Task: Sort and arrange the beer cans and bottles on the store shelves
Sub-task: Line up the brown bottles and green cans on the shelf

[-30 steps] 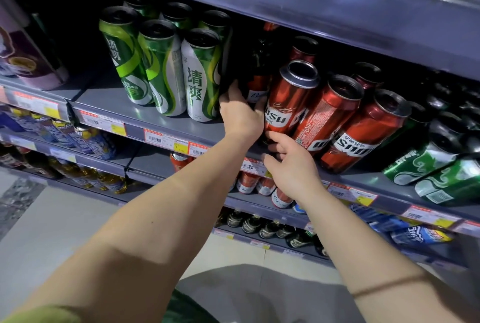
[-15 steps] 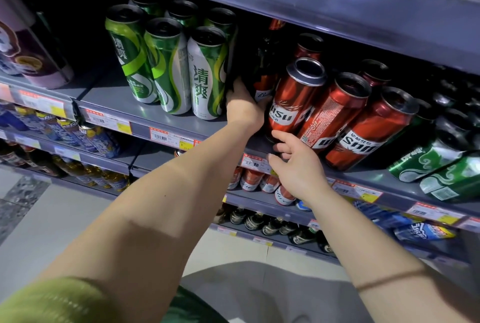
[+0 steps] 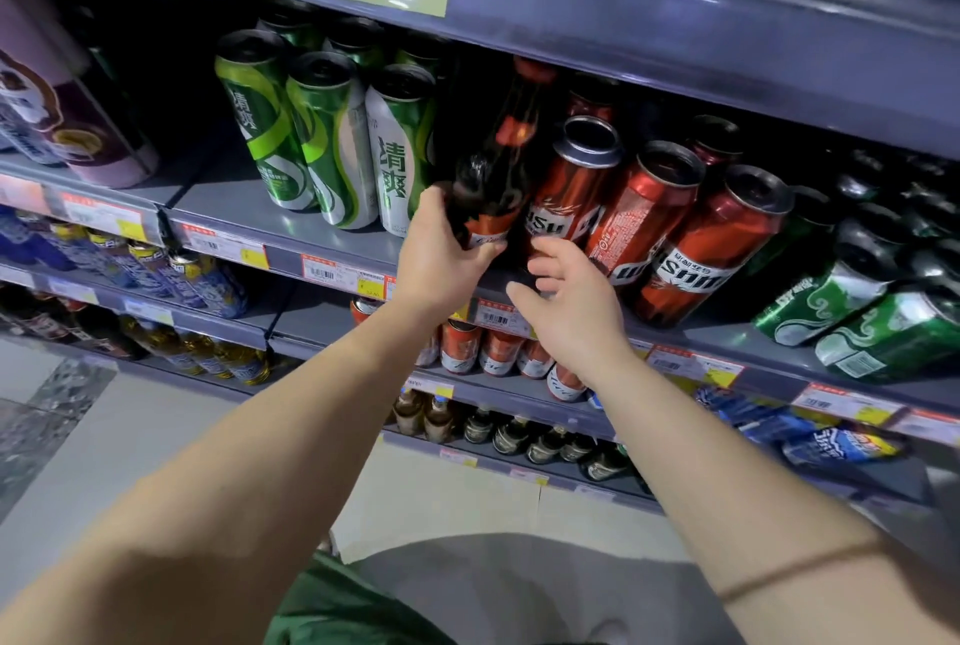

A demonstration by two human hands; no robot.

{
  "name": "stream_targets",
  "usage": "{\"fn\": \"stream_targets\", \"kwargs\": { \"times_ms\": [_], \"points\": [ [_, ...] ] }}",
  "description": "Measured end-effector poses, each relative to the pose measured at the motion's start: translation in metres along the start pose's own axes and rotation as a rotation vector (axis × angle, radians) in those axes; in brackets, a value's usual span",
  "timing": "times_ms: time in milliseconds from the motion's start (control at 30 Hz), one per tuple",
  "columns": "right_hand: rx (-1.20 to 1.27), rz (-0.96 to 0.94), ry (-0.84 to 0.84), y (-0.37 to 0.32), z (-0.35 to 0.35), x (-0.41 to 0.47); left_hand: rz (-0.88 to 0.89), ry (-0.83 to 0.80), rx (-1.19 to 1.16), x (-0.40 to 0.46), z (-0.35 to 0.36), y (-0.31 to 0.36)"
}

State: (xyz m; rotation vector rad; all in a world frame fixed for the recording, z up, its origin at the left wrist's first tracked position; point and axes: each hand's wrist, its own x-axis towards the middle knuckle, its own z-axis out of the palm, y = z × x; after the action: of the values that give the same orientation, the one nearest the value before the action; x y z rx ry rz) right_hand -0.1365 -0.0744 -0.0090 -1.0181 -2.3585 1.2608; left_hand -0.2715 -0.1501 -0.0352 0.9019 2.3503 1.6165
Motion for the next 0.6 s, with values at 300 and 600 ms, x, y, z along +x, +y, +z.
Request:
{"fn": "stream_targets", "kwargs": {
  "times_ms": [300,600],
  "points": [
    [0.256,-0.104,-0.024,-0.026,0.002,-0.018,0.213,-0.037,-0.019,-0.044,-0.027,0.005],
    [0.429,-0.154,0.094,-0.004,-0.048,-0.056,0.364,-0.188,-0.101,-0.067,-0.004,0.054]
  ]
}}
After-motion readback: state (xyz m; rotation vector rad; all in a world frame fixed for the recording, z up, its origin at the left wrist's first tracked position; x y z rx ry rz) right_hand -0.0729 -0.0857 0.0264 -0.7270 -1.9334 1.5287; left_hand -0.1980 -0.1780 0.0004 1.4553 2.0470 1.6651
